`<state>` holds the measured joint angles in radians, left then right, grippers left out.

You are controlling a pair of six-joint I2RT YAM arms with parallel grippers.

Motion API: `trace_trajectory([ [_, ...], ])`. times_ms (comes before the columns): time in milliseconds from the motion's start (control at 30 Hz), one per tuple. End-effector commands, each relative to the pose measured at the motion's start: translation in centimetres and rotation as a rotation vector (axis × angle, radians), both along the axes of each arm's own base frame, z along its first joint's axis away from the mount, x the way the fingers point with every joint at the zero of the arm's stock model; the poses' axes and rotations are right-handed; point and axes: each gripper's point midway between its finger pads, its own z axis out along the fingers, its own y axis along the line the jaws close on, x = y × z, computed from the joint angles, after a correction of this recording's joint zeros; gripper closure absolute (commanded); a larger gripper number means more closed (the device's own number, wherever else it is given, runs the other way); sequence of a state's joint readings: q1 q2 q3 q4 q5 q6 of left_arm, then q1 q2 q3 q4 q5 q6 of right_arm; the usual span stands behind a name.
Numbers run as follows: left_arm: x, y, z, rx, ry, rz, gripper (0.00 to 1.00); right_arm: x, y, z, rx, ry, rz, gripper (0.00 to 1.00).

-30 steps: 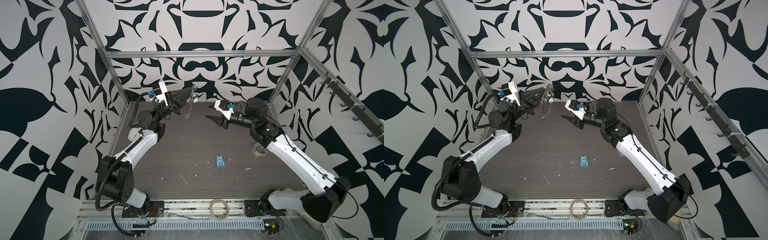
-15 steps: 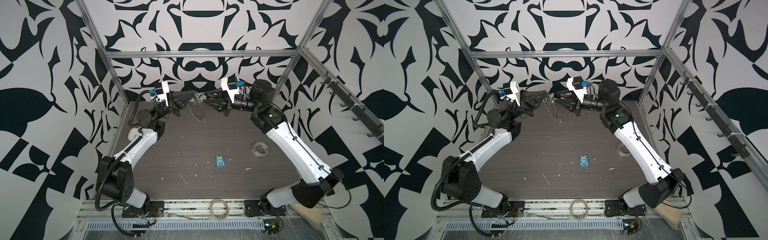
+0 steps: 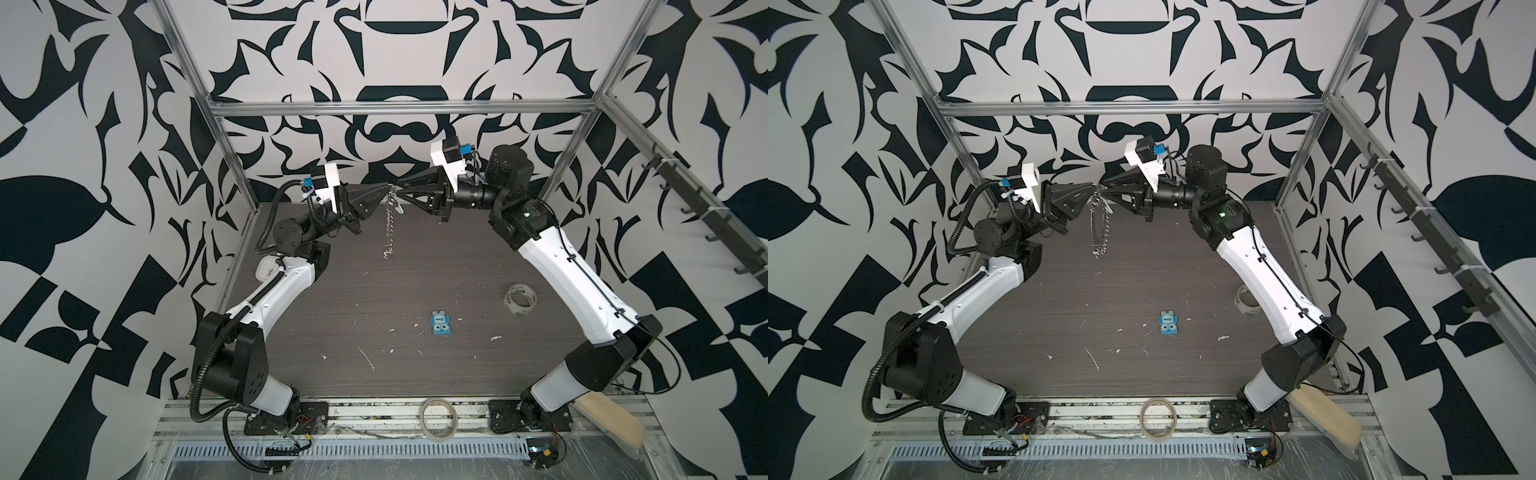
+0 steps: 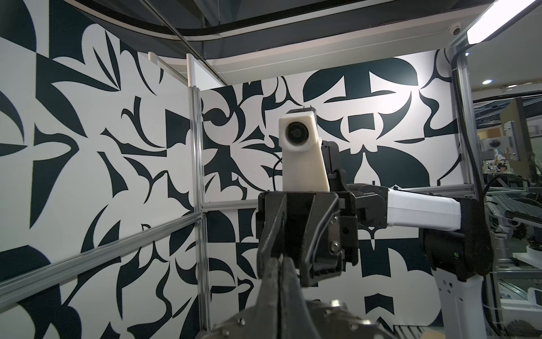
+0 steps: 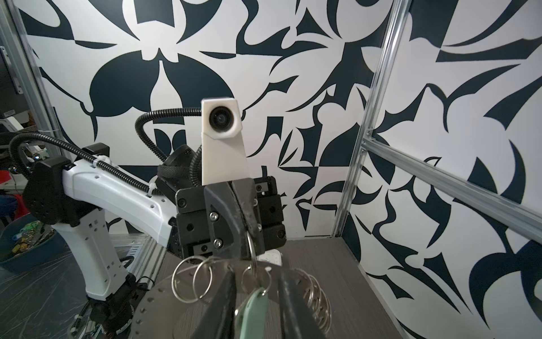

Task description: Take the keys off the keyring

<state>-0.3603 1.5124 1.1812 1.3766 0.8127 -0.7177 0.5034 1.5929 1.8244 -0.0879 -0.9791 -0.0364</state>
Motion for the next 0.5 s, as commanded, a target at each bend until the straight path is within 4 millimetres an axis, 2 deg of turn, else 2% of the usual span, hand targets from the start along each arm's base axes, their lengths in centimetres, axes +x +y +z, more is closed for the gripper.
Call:
trace_trajectory([
  [0,-1.5,0.6,1.3,-0.029,-0.062,-0.010,1.00,-1.4,-0.5,2.5,0.029,-0.048,0.030,0.73],
  [333,-1.5,0.2,1.0,-0.016,-0.059,-0.026,1.00,-1.6,0.3,2.2,0.011,-0.045,0.063,0.78],
  [467,-1.6,0.1,0.9,-0.010,-0.059,-0.033,1.00,-1.7,0.7,1.9,0.001,-0.040,0.078,0.83],
])
